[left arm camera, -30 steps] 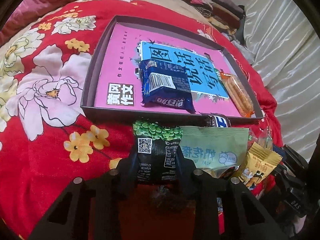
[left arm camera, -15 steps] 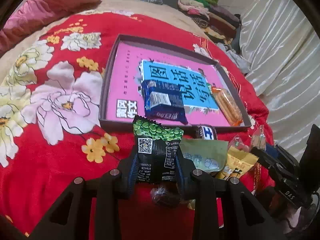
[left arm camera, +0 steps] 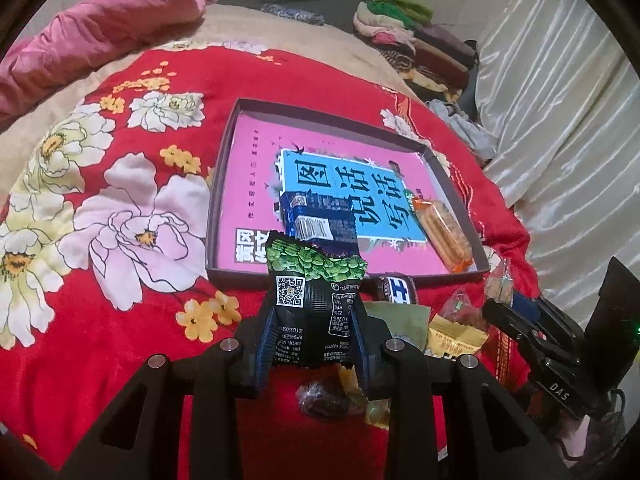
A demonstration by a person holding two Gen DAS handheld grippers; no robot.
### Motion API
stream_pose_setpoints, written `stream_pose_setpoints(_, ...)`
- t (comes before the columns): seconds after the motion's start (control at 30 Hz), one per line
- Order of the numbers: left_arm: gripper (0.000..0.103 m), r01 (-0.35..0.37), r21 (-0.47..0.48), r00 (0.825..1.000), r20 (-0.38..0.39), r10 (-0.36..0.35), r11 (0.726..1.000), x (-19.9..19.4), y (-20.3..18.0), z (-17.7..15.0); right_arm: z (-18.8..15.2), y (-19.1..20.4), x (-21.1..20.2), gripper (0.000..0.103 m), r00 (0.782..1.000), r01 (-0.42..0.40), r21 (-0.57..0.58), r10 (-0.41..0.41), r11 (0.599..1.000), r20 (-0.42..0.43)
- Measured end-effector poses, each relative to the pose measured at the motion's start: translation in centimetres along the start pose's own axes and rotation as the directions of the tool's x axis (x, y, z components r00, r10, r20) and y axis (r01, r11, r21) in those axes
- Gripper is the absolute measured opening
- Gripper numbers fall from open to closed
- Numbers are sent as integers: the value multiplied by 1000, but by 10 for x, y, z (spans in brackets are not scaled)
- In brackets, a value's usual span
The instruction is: Organize snacks
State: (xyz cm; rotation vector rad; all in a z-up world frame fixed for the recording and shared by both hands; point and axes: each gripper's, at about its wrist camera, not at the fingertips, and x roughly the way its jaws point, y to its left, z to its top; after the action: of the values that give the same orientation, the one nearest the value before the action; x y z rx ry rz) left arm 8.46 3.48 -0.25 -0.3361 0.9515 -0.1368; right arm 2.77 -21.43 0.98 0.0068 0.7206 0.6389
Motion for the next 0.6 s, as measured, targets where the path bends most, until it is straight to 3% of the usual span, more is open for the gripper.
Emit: stream_pose_setpoints(0.6,34,-17,18,1000,18,17,1000,1,-11,9,13,-6,4,35,998,-28,34,26,999,55)
